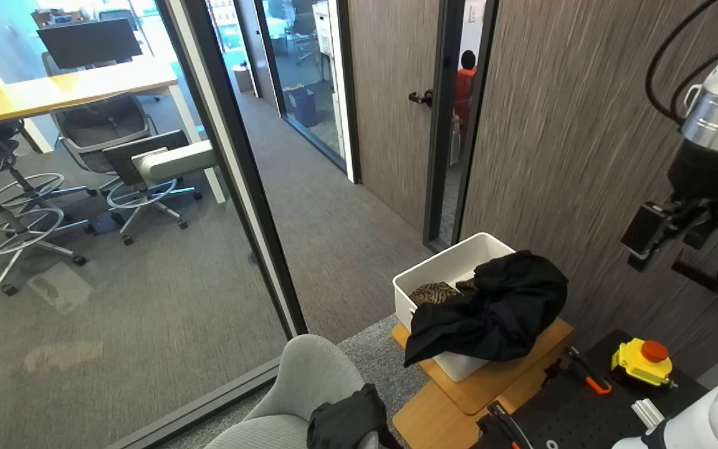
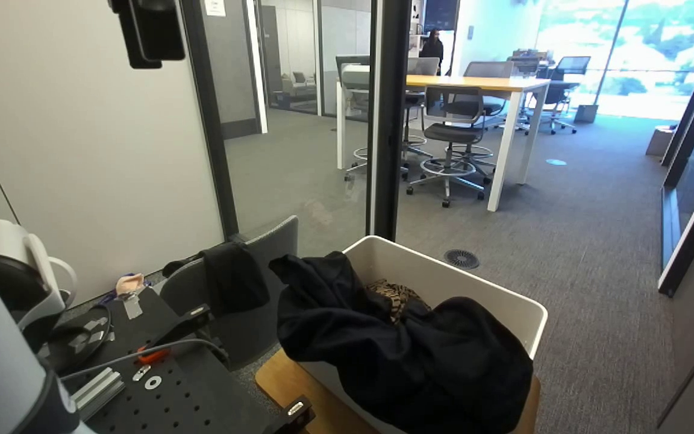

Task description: Remove the black clothing from the backrest of the grey chair and put it inside the white storage bin

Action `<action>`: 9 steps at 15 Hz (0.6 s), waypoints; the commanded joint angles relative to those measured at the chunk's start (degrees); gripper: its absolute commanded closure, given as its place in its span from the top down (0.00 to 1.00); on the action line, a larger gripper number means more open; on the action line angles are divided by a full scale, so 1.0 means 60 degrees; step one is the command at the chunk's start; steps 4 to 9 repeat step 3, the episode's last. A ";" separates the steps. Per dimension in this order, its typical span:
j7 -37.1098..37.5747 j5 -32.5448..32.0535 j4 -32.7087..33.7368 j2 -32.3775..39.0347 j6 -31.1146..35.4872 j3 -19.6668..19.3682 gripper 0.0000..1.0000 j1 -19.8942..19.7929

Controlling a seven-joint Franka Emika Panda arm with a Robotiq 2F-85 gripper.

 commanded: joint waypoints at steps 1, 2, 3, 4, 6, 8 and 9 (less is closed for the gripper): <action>0.0025 -0.0014 -0.0018 -0.0053 -0.0011 -0.0015 1.00 0.0033; 0.0025 -0.0014 -0.0042 -0.0015 -0.0005 -0.0015 1.00 0.0033; 0.0025 -0.0014 -0.0060 0.0060 0.0005 -0.0015 1.00 0.0033; 0.0025 -0.0014 -0.0060 0.0060 0.0005 -0.0015 1.00 0.0033; 0.0025 -0.0014 -0.0060 0.0060 0.0005 -0.0015 1.00 0.0033; 0.0025 -0.0014 -0.0060 0.0060 0.0005 -0.0015 1.00 0.0033; 0.0025 -0.0014 -0.0060 0.0060 0.0005 -0.0015 1.00 0.0033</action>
